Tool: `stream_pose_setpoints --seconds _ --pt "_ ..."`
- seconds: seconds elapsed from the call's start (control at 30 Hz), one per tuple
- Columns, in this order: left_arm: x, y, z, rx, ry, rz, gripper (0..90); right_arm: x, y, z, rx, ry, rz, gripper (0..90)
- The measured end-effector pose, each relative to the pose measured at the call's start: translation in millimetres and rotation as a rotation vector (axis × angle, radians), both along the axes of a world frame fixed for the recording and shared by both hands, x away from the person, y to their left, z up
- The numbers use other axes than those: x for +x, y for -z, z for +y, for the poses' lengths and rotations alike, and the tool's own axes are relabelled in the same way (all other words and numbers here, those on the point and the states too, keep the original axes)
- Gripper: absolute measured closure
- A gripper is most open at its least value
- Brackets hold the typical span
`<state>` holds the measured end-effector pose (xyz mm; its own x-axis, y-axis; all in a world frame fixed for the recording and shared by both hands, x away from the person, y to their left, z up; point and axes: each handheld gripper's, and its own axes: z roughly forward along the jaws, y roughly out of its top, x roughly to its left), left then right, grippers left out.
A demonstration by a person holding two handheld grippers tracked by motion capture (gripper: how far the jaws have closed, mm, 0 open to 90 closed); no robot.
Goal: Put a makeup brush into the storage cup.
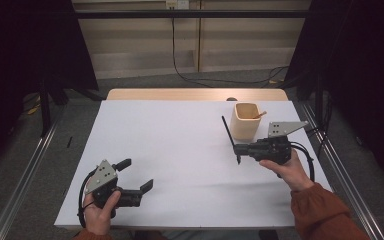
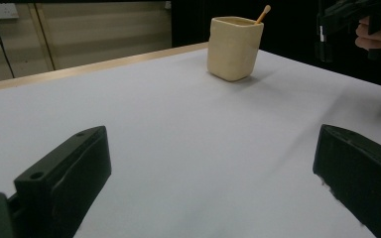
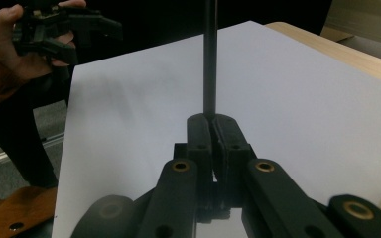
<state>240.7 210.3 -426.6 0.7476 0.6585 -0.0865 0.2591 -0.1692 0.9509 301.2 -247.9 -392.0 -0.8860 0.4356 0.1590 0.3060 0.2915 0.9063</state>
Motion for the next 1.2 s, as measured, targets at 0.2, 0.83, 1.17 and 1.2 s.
stream_pose_setpoints --seconds 0.2,0.83,1.17,1.2 --pt "2.8 -1.3 -1.9 0.009 0.005 -0.002 1.4 -5.6 -0.8 6.7 -0.016 -0.034 0.007 86.2" --pt "14.9 -8.0 -19.3 0.037 0.050 -0.010 1.3 -8.3 -3.5 29.1 -0.074 -0.136 0.036 86.2" --pt "13.5 -1.3 -22.7 0.025 0.073 0.008 1.4 -5.6 -8.0 47.5 -0.155 -0.201 0.045 86.2" --pt "13.4 -0.5 -21.7 0.019 0.077 0.010 1.4 -5.0 -9.1 49.7 -0.167 -0.210 0.047 86.2"
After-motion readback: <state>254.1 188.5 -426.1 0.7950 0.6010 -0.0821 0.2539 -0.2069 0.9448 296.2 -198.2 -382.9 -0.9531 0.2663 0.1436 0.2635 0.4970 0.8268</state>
